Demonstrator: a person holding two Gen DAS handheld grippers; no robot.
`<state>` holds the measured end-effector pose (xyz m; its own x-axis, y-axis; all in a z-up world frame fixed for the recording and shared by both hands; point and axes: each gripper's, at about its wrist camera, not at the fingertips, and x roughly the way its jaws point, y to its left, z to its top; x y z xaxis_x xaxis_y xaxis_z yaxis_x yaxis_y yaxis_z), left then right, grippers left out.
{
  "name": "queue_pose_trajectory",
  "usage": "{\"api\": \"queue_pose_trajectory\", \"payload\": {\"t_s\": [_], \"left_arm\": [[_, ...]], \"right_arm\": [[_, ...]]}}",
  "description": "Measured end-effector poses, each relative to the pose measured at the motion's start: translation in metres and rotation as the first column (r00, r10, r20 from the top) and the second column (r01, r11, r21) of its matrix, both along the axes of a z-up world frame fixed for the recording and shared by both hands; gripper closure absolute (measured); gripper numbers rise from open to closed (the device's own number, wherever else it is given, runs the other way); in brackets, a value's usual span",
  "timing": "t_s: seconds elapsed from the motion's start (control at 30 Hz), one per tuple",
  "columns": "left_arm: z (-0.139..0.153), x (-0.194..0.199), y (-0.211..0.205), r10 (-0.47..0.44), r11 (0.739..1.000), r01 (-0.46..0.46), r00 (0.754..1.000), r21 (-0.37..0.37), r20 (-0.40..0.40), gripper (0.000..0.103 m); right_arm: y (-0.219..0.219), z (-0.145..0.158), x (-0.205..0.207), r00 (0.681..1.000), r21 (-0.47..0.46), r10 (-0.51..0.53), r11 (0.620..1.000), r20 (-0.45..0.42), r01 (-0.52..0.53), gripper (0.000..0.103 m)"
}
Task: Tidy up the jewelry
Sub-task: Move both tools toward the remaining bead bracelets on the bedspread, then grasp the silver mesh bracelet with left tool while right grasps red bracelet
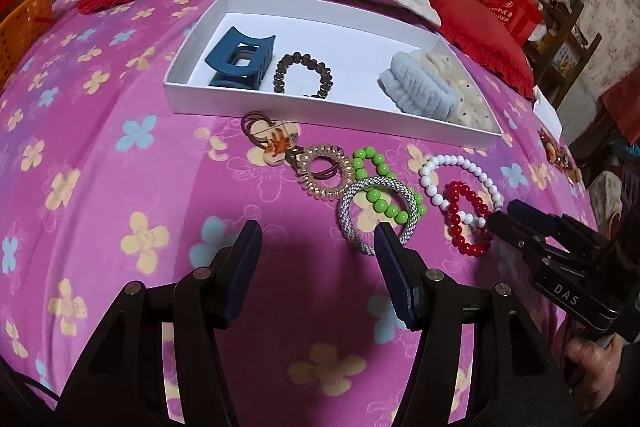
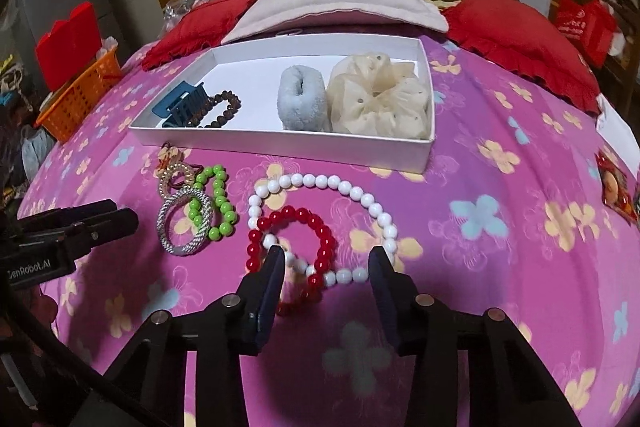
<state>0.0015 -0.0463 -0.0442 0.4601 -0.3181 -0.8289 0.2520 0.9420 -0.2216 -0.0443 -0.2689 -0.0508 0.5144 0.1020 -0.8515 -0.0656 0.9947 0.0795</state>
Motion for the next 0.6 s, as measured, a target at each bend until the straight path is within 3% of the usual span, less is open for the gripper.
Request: {"api": "queue_pose_trajectory", "payload": {"t_s": [0.2, 0.43, 0.57, 0.6], "left_arm": [[-0.006, 0.006, -0.017, -0.031, 0.998, 0.03, 0.999, 0.054, 0.015, 0.045], [-0.012, 0.013, -0.03, -0.052, 0.997, 0.052, 0.999, 0.064, 0.006, 0.045], [-0.014, 0.015, -0.035, -0.065, 0.995, 0.065, 0.998, 0.07, 0.002, 0.047], [-0.015, 0.016, -0.035, -0.067, 0.995, 0.067, 0.998, 0.068, -0.001, 0.052]], "right_arm": [[-0.005, -0.003, 0.011, 1.0, 0.0, 0.001, 1.0, -0.015, -0.001, 0.063], [-0.005, -0.009, 0.018, 0.999, -0.009, 0.028, 1.0, -0.037, -0.028, 0.063], [-0.004, -0.015, 0.021, 0.998, -0.025, 0.045, 0.999, -0.045, -0.046, 0.072], [-0.002, -0.016, 0.021, 0.998, -0.039, 0.052, 0.998, -0.043, -0.054, 0.074]]}}
